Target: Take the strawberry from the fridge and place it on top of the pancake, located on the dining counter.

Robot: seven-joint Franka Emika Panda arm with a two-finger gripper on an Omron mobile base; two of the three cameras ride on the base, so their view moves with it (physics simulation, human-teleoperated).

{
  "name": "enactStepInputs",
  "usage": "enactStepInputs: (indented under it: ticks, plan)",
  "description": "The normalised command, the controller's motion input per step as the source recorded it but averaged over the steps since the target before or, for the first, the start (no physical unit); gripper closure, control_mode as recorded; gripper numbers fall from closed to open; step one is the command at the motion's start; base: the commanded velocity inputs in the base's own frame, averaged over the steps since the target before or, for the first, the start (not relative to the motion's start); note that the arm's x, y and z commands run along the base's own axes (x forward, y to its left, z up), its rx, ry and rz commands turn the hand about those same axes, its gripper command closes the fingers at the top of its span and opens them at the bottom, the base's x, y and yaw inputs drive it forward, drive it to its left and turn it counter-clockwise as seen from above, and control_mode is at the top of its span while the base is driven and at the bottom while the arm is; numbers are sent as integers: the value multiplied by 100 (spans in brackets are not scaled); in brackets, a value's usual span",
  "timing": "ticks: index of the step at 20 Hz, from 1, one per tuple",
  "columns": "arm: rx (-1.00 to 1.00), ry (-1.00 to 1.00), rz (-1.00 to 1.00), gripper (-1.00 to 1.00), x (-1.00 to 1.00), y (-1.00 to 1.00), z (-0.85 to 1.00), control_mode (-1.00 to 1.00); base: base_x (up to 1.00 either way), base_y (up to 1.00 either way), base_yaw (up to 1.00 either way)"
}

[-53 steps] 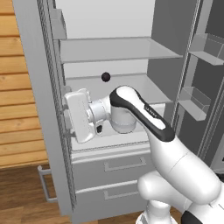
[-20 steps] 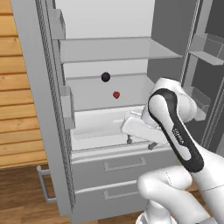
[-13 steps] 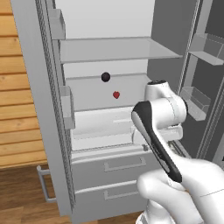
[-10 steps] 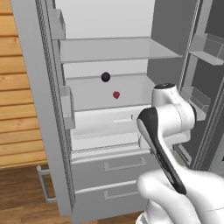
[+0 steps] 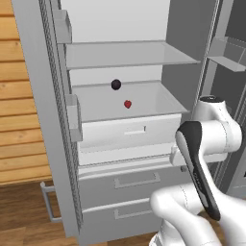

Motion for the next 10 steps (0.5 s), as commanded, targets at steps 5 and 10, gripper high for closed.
enactStepInputs:
  ticks: [5,10]
  plan:
    - [0,0,0,-100,0,2,0,-100,0,0,0]
    - [0,0,0,-100,0,0,0,-100,0,0,0]
